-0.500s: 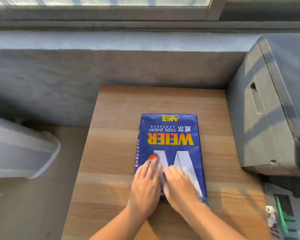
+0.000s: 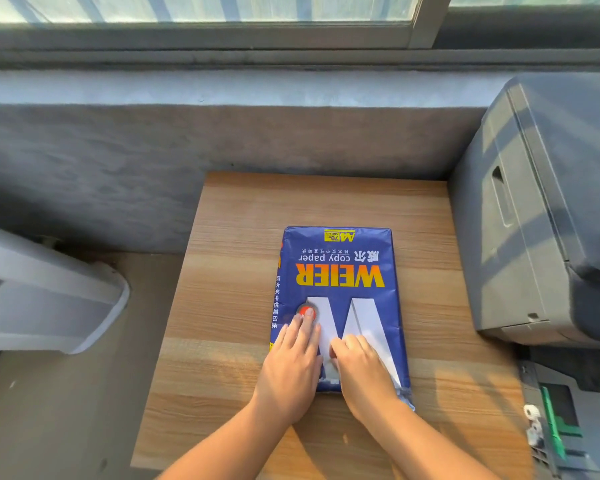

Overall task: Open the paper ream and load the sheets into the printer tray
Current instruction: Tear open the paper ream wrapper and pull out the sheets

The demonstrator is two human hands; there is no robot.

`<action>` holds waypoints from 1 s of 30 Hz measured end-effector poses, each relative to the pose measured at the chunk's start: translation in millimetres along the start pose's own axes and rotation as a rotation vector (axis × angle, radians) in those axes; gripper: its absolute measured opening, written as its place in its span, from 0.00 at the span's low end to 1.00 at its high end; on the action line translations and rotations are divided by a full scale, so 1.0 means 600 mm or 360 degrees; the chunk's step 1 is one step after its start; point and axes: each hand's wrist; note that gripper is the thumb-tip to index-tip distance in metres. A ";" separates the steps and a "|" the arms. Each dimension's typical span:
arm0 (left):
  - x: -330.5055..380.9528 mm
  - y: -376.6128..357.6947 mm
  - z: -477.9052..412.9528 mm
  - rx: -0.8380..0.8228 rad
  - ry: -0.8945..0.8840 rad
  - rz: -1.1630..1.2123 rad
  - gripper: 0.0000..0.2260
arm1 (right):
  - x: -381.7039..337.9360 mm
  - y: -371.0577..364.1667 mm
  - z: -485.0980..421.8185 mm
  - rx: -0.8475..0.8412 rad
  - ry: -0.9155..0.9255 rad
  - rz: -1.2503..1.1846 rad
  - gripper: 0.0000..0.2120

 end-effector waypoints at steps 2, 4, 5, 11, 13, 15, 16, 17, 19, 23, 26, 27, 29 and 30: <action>0.000 0.005 -0.001 -0.0017 0.0018 0.0002 0.25 | 0.001 0.003 0.003 0.0020 0.0035 0.0033 0.19; -0.002 0.008 -0.006 -0.0043 0.0026 -0.0006 0.24 | 0.001 0.005 0.006 0.0049 0.0084 0.0014 0.19; -0.004 0.010 -0.009 -0.0062 0.0012 -0.0013 0.24 | 0.002 0.004 0.008 0.0076 0.0104 0.0006 0.19; -0.015 0.011 -0.011 -0.0072 -0.0120 -0.0116 0.23 | -0.018 -0.016 0.065 0.0175 0.0117 -0.0044 0.11; -0.015 0.012 -0.009 -0.0041 -0.0140 -0.0066 0.24 | -0.029 -0.034 0.106 0.0203 0.0208 0.0036 0.10; -0.014 0.018 -0.006 0.0026 -0.0125 0.0030 0.24 | -0.033 -0.057 0.146 0.0231 0.0331 0.0214 0.13; -0.012 0.021 -0.003 0.0047 -0.0127 0.0065 0.23 | -0.033 -0.070 0.163 0.0226 0.0344 0.0245 0.15; -0.011 0.023 0.002 0.0056 -0.0142 0.0068 0.23 | -0.032 -0.078 0.176 0.0240 0.0315 0.0239 0.16; -0.012 0.021 0.013 0.0009 -0.0158 0.0019 0.23 | -0.029 -0.084 0.190 0.0224 0.0227 0.0207 0.14; -0.013 0.024 0.032 -0.0048 -0.0066 0.0019 0.24 | -0.036 -0.075 0.184 0.0124 0.0140 0.0170 0.22; -0.015 0.028 0.040 -0.0065 -0.0065 -0.0017 0.25 | -0.038 -0.089 0.184 0.0099 0.0081 0.0032 0.21; -0.017 0.027 0.043 -0.0076 -0.0064 -0.0038 0.26 | -0.037 -0.098 0.184 0.0108 0.0058 -0.0102 0.17; -0.021 0.026 0.050 -0.0094 -0.0057 -0.0085 0.28 | -0.038 -0.094 0.182 0.0053 -0.0109 -0.0464 0.08; -0.023 0.025 0.052 -0.0108 -0.0052 -0.0092 0.28 | -0.040 -0.083 0.180 0.0034 -0.0298 -0.0710 0.05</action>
Point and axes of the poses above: each hand's wrist, its own z-axis away from the middle knuckle, its own y-axis out of the back of the hand, x = y × z, and after that the axes turned 15 degrees about z, right-handed
